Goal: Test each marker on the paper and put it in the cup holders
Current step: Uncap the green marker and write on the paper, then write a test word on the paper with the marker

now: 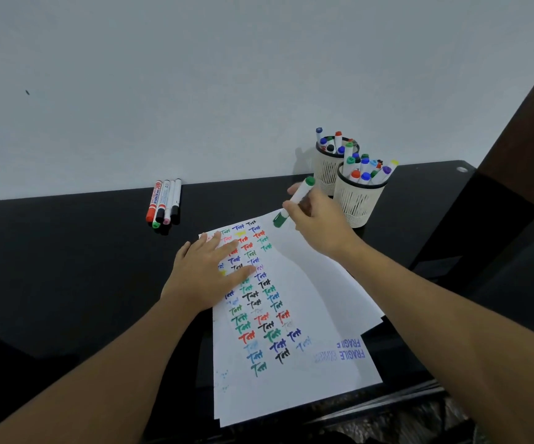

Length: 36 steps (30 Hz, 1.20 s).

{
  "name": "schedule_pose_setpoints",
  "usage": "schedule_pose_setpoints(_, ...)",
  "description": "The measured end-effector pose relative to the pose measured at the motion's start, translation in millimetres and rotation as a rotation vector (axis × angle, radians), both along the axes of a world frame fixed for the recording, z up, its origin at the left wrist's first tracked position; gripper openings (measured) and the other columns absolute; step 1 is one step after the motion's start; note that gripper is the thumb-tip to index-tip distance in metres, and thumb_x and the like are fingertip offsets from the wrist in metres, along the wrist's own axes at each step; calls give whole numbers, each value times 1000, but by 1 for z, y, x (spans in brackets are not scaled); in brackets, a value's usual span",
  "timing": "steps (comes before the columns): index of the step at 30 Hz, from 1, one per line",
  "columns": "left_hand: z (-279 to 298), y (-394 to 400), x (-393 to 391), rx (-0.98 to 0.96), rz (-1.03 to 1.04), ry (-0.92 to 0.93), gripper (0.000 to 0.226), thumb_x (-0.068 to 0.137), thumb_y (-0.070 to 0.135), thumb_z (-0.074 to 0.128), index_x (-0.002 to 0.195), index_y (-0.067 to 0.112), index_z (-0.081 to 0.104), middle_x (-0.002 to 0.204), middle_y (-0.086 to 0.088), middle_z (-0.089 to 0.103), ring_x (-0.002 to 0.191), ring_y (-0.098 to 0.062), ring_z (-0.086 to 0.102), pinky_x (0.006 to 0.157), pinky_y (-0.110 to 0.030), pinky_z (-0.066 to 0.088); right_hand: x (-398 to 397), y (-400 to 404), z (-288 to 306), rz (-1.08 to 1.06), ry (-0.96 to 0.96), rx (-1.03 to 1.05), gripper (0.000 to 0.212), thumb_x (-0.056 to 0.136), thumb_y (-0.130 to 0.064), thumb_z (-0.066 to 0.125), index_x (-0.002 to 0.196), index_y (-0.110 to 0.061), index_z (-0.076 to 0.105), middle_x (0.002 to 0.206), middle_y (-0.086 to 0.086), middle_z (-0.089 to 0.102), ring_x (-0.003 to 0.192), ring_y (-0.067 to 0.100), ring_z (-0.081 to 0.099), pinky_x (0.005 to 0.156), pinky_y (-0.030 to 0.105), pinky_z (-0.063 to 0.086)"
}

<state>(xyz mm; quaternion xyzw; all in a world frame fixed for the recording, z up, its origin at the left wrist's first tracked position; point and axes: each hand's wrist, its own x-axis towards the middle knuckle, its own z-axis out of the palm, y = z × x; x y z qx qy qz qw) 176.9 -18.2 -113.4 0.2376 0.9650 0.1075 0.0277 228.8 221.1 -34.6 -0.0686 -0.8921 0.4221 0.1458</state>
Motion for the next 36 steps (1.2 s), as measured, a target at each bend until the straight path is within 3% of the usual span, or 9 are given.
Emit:
schedule_pose_setpoints(4, -2, -1, -1, 5, -1, 5, 95, 76, 94, 22, 156, 44, 25, 167, 6, 17, 155, -17, 8, 125, -47, 2, 1, 2, 8, -54, 79, 67, 29, 100, -39, 64, 121, -22, 55, 101, -7, 68, 91, 9, 66, 81, 34, 61)
schedule_pose_setpoints(10, 0, -1, 0, 21, -2, 1, 97, 74, 95, 21, 156, 44, 26, 167, 7, 17, 155, -16, 7, 125, -46, 1, -3, 17, 40, -91, 308, 149, 17, 103, -34, 60, 118, -25, 59, 90, -20, 66, 83, -4, 65, 69, 6, 46)
schedule_pose_setpoints(12, 1, -1, 1, 20, -4, -4, 98, 73, 95, 19, 156, 44, 26, 167, 6, 17, 155, -16, 7, 125, -46, 1, -7, 25, 55, -125, 380, 129, 15, 104, -33, 57, 114, -24, 60, 86, -22, 66, 74, -1, 65, 68, 12, 47)
schedule_pose_setpoints(14, 1, -1, 1, 32, -5, -7, 97, 73, 95, 21, 156, 44, 27, 167, 6, 17, 155, -16, 7, 125, -46, 1, -14, 37, 69, -178, 419, 143, 17, 102, -36, 55, 110, -23, 63, 87, -18, 71, 75, 3, 65, 75, 26, 53)
schedule_pose_setpoints(16, 2, -1, 1, 38, -5, -11, 94, 75, 94, 24, 156, 44, 27, 167, 7, 17, 155, -15, 7, 126, -45, 0, -25, 55, 77, -240, 404, 195, 18, 100, -38, 54, 106, -24, 64, 91, -17, 74, 79, 5, 66, 82, 39, 56)
schedule_pose_setpoints(20, 0, -2, 0, 47, -3, -13, 91, 78, 93, 27, 155, 45, 27, 167, 8, 16, 155, -14, 6, 126, -45, 0, -42, 88, 87, -378, 333, 200, 18, 98, -39, 53, 109, -26, 57, 93, -11, 75, 82, 17, 68, 86, 50, 55)
schedule_pose_setpoints(27, 0, -3, 0, 53, -5, -15, 91, 77, 93, 27, 155, 46, 27, 167, 8, 16, 155, -13, 5, 125, -44, -1, -62, 110, 90, -435, 213, 221, 13, 101, -31, 58, 111, -23, 57, 78, -11, 68, 78, 19, 69, 83, 48, 58)
schedule_pose_setpoints(36, 1, -3, 0, 69, -2, -24, 91, 76, 94, 27, 154, 48, 27, 167, 9, 15, 155, -13, 4, 125, -43, -2, -83, 112, 89, -439, 68, 257, 33, 100, -40, 62, 125, -19, 60, 110, 3, 69, 95, 24, 68, 90, 49, 58)
